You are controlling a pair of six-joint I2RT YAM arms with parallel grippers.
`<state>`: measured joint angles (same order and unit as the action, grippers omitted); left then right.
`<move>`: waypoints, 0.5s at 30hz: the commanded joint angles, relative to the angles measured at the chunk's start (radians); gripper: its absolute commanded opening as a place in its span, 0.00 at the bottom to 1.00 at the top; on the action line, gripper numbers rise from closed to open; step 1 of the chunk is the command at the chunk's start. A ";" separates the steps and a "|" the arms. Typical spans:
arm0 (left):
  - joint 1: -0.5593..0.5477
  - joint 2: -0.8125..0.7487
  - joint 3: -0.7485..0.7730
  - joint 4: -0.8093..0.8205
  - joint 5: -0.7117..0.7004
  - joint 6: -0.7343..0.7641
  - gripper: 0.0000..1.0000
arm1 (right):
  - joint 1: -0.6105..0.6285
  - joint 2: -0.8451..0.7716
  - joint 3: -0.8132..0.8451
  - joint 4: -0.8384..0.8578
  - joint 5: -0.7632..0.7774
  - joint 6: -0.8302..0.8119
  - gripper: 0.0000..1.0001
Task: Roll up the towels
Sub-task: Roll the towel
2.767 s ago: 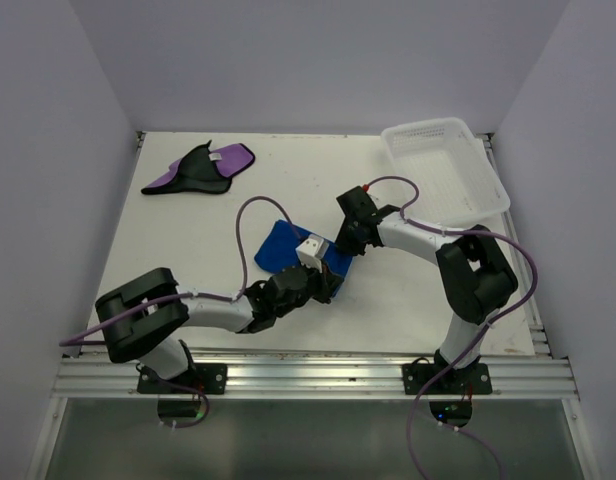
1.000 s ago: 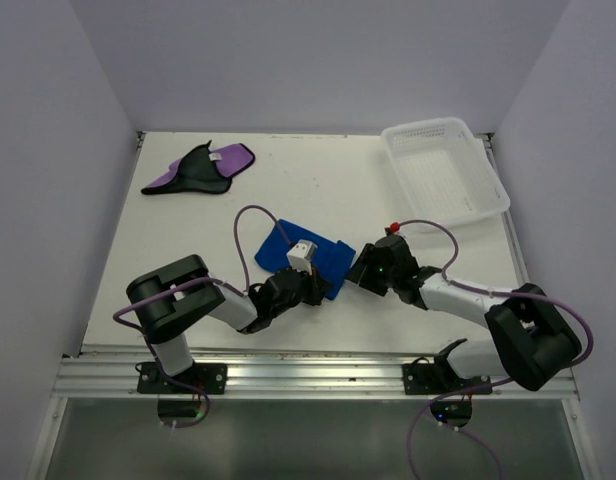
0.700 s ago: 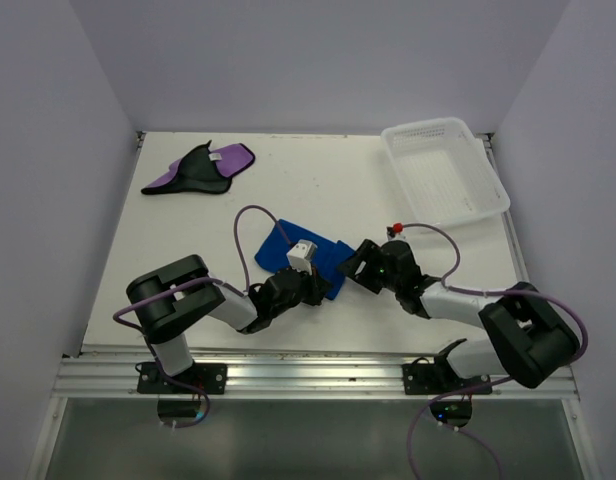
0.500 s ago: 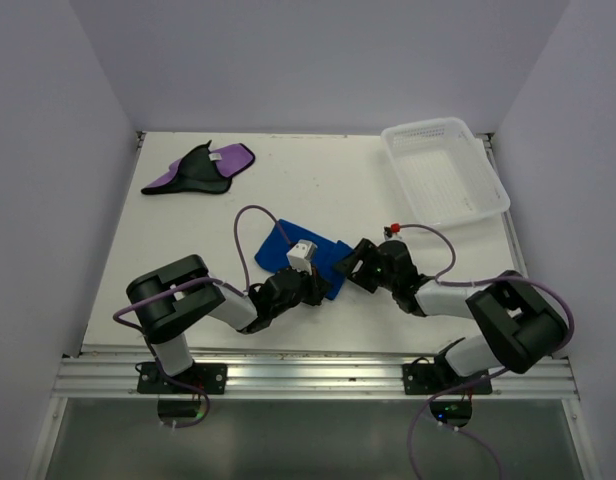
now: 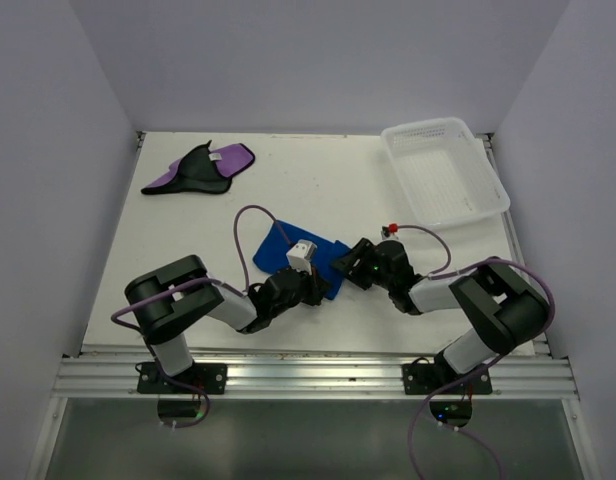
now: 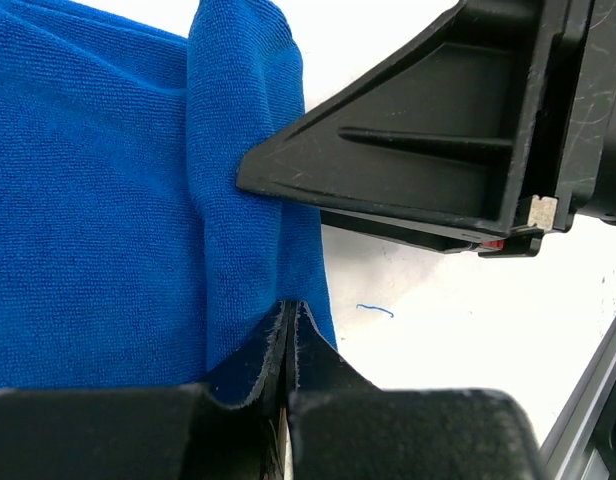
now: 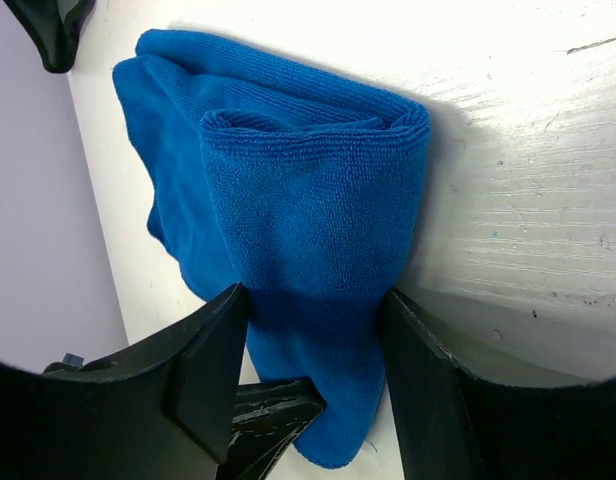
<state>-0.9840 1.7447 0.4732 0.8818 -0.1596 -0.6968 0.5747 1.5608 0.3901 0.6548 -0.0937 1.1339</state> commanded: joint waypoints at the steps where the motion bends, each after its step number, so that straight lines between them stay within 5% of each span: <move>1: 0.002 -0.022 -0.001 -0.052 -0.015 0.016 0.00 | -0.004 0.021 -0.014 -0.023 0.018 -0.006 0.55; 15: 0.004 -0.054 -0.010 -0.056 -0.006 0.005 0.00 | -0.003 0.091 0.119 -0.300 0.054 -0.129 0.16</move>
<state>-0.9817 1.7321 0.4728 0.8661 -0.1638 -0.6964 0.5751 1.6211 0.4843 0.5301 -0.0982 1.0760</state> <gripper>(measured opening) 0.005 0.204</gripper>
